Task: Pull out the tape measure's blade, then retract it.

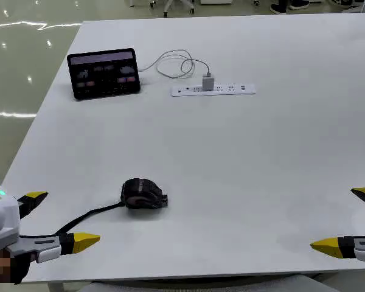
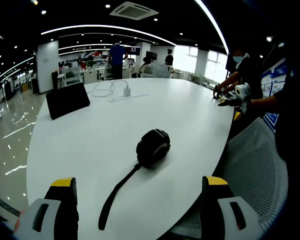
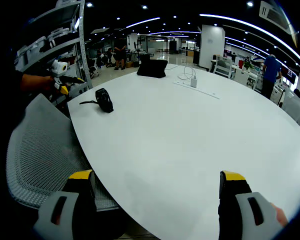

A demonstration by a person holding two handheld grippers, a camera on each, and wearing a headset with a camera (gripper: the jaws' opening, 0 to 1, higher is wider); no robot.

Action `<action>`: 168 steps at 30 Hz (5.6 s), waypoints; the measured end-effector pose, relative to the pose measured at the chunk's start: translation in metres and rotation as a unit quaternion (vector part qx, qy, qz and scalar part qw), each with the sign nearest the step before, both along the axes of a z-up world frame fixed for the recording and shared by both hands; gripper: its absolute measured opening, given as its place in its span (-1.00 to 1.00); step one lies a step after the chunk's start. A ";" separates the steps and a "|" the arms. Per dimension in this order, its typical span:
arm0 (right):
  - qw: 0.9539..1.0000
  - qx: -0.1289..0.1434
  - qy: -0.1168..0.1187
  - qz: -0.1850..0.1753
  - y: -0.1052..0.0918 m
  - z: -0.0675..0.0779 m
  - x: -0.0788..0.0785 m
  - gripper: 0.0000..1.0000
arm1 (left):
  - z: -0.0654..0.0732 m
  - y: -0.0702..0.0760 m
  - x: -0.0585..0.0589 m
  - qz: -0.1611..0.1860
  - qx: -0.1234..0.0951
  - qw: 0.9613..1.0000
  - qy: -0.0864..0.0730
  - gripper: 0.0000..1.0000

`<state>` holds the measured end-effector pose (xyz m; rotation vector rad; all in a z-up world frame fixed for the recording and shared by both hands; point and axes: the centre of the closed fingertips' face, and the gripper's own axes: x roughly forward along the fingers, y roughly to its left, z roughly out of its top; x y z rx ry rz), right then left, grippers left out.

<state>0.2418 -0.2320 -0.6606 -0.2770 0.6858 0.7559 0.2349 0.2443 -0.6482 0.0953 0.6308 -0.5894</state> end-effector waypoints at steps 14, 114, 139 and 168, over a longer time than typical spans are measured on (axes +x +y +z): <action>1.000 -0.004 -0.004 -0.001 0.000 0.002 0.000 0.99 | -0.002 0.002 -0.003 0.000 -0.004 1.000 0.001 1.00; 0.923 -0.042 -0.020 0.382 0.327 -0.080 0.070 -0.38 | -0.089 -0.120 0.082 -0.413 0.248 0.873 0.078 -0.31; 0.923 -0.039 -0.004 0.383 0.333 -0.096 0.068 -0.81 | -0.088 -0.120 0.082 -0.405 0.222 0.884 0.080 -0.30; 0.920 -0.057 -0.006 0.389 0.334 -0.101 0.069 -0.75 | -0.088 -0.123 0.081 -0.402 0.211 0.888 0.073 -0.29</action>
